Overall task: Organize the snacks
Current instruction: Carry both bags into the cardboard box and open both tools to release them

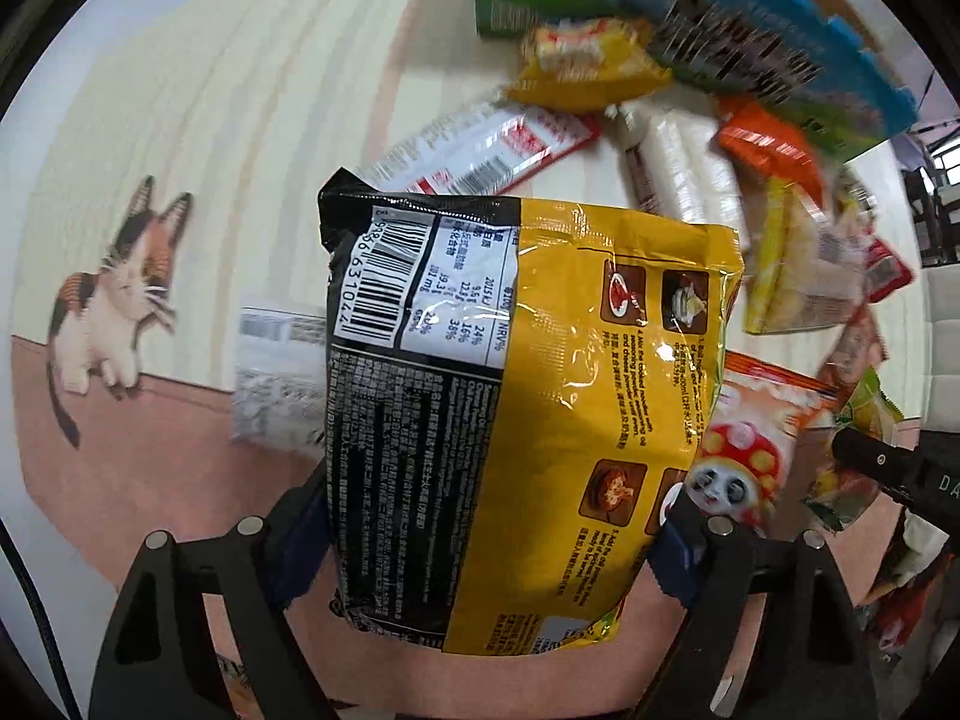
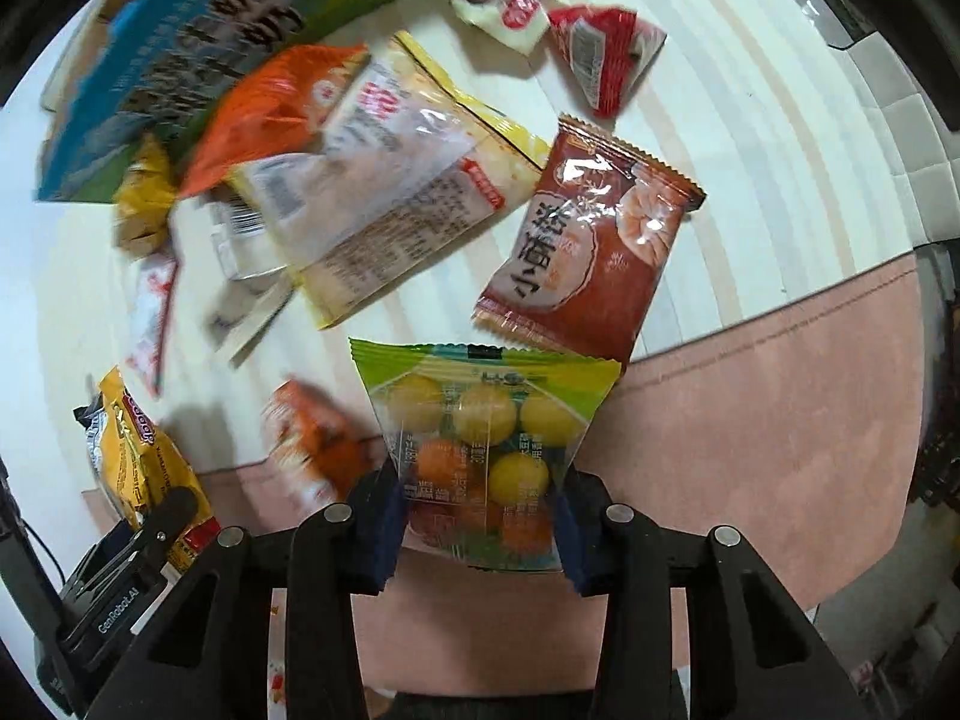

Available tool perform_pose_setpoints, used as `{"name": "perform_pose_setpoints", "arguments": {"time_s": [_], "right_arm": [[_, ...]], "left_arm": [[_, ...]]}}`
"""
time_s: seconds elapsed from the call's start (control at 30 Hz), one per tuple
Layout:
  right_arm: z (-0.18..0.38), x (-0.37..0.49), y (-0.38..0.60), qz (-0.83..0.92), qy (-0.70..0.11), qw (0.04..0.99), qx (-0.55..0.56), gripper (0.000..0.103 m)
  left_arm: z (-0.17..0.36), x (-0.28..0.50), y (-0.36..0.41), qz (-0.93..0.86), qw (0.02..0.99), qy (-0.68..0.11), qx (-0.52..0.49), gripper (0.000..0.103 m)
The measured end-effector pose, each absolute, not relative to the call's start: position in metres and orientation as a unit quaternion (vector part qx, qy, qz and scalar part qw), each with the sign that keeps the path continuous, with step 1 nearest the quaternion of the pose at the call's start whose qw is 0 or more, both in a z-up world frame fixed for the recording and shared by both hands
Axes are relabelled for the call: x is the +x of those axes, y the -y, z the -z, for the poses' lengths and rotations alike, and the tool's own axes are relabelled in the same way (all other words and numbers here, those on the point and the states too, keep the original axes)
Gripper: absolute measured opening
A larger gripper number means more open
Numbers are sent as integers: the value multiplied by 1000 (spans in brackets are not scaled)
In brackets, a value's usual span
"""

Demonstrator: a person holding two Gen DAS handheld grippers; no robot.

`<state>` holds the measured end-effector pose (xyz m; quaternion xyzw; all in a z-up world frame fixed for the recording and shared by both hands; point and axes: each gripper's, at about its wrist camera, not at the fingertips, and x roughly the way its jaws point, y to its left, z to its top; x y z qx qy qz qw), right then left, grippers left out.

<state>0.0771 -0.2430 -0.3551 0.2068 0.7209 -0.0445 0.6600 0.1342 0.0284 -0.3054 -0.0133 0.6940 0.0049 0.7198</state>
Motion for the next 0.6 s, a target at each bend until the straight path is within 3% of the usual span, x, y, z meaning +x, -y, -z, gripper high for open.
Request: {"name": "perform_pose_setpoints", "arguments": {"time_s": [0.23, 0.47, 0.6], "right_arm": [[287, 91, 249, -17, -695, 690, 201, 44], [225, 187, 259, -72, -664, 717, 199, 44], [210, 265, 257, -82, -650, 733, 183, 44]], "left_arm": [[216, 141, -14, 24, 760, -647, -50, 87], [153, 233, 17, 47, 779, -622, -66, 87], [145, 304, 29, 44, 782, -618, -67, 87]]}}
